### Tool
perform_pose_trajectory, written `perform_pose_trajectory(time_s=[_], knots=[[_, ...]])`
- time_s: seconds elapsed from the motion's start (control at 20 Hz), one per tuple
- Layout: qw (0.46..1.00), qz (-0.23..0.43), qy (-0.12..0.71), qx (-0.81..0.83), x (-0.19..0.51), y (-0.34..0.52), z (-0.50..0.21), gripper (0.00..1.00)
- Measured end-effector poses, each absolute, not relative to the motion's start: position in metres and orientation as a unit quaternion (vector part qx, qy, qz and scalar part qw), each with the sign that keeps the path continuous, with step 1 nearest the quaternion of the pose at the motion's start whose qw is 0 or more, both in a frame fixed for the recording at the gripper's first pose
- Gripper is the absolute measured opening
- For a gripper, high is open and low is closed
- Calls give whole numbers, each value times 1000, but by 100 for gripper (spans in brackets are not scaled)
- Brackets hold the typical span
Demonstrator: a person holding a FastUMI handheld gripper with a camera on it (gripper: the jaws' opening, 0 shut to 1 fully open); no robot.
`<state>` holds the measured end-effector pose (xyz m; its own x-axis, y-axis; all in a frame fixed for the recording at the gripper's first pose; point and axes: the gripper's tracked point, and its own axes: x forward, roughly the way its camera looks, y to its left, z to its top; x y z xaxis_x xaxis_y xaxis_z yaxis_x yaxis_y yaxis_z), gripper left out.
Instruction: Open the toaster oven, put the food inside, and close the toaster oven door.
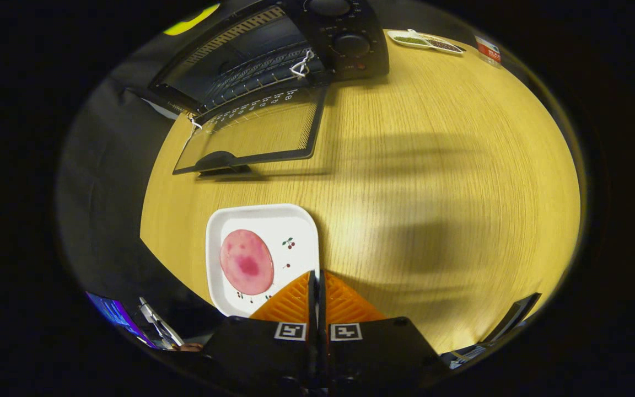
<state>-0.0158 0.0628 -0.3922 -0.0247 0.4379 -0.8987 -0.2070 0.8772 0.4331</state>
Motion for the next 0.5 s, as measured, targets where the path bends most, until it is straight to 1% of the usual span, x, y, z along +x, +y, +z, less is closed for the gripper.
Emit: perform_pose_trajectory(time_s=[0.05, 0.5], knots=[[688, 234, 680, 98, -15, 60, -379, 2], [654, 269, 681, 192, -28, 85, -356, 2]])
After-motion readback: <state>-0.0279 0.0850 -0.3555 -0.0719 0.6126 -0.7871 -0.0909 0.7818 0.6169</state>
